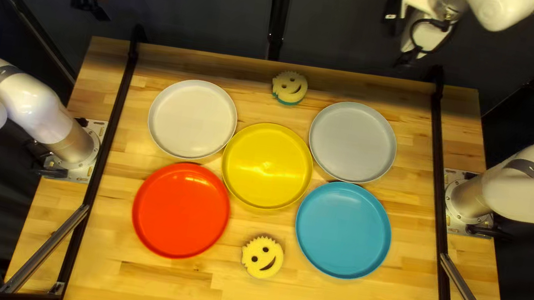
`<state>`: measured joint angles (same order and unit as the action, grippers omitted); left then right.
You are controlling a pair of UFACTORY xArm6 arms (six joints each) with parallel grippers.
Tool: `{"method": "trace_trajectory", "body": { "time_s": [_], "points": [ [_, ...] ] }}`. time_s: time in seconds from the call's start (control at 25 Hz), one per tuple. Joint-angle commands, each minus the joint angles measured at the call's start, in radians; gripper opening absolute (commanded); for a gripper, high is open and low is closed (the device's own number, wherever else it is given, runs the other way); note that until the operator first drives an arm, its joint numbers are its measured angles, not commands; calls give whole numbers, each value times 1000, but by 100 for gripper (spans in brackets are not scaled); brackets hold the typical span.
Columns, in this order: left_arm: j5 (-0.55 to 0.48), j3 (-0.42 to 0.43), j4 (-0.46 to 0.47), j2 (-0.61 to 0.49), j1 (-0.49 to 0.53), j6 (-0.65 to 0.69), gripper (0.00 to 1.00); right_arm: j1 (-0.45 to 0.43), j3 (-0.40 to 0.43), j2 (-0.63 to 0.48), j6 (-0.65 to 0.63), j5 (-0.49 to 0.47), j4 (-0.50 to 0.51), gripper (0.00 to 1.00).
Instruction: Pick up sponge and scrub the plate
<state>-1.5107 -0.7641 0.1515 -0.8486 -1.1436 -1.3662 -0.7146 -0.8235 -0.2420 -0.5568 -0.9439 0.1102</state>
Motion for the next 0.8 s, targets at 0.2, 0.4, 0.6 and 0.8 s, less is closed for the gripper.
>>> {"method": "trace_trajectory", "body": {
  "time_s": [0.2,0.4,0.6,0.8],
  "points": [
    [0,0,0,0,0,0,100,6,-31,41,-5,6,-3,100],
    [0,0,0,0,0,0,100,15,-28,46,9,19,-13,100],
    [0,0,0,0,0,0,100,45,-90,151,32,78,-9,100],
    [0,0,0,0,0,0,100,88,-220,345,32,138,15,100]
  ]
}}
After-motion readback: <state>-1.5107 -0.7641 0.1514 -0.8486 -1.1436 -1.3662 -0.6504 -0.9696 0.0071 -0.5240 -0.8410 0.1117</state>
